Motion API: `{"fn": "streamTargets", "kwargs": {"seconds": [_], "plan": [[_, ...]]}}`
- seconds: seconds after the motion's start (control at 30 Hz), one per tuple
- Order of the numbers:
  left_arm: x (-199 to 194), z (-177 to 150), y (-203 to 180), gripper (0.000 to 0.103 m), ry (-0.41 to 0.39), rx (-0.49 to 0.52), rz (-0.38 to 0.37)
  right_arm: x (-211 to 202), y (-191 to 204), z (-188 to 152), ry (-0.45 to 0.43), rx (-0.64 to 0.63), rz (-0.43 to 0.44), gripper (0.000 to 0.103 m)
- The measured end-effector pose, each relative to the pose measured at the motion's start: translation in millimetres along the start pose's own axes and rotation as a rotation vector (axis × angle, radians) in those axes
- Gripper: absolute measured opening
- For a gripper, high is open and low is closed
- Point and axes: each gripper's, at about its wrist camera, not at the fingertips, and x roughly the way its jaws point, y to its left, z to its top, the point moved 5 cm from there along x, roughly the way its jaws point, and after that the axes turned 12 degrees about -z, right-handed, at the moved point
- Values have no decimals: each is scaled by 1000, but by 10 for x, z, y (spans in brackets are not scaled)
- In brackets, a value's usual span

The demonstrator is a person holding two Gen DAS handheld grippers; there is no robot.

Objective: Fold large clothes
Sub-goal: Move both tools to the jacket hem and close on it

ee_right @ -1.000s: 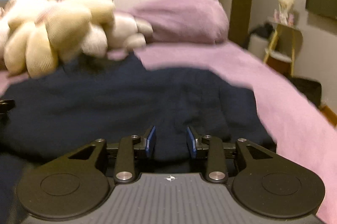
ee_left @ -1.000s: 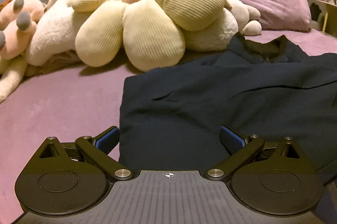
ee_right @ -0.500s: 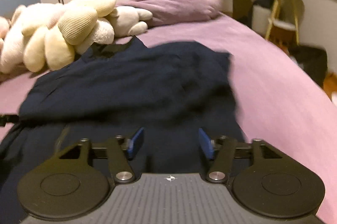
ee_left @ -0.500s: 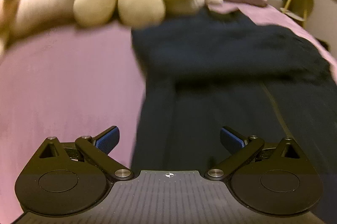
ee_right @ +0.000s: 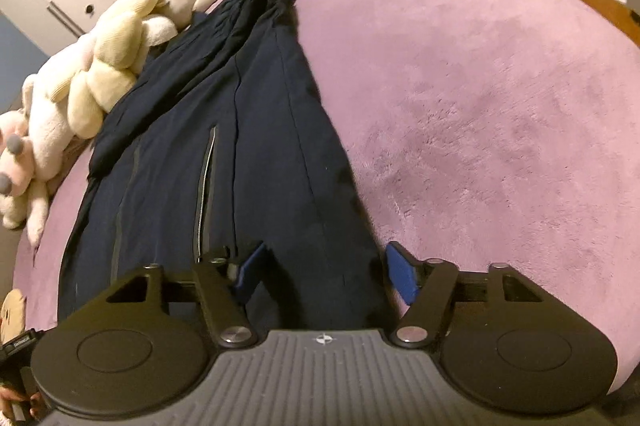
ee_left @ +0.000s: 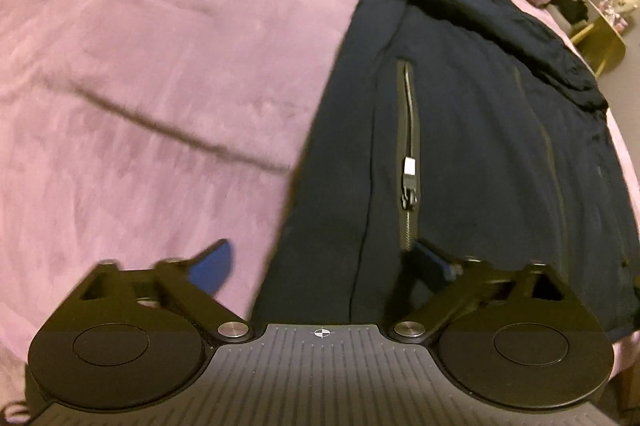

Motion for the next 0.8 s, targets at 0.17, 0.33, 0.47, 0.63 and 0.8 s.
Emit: {"fn": "streamTargets", "kwargs": {"seconds": [0.17, 0.33, 0.47, 0.63, 0.8], "plan": [[-68, -33, 111, 72, 20, -70, -79, -60, -17, -76, 51, -54, 18, 54], [-120, -77, 126, 56, 73, -62, -126, -118, -29, -191, 75, -85, 35, 46], [-132, -51, 157, 43, 97, -93, -157, -141, -51, -211, 106, -55, 75, 32], [-205, -11, 128, 21, 96, -142, -211, -121, -56, -203, 138, -4, 126, 21], [-377, 196, -49, 17, 35, -166, -295, -204, 38, -128, 137, 96, 250, 18]]}}
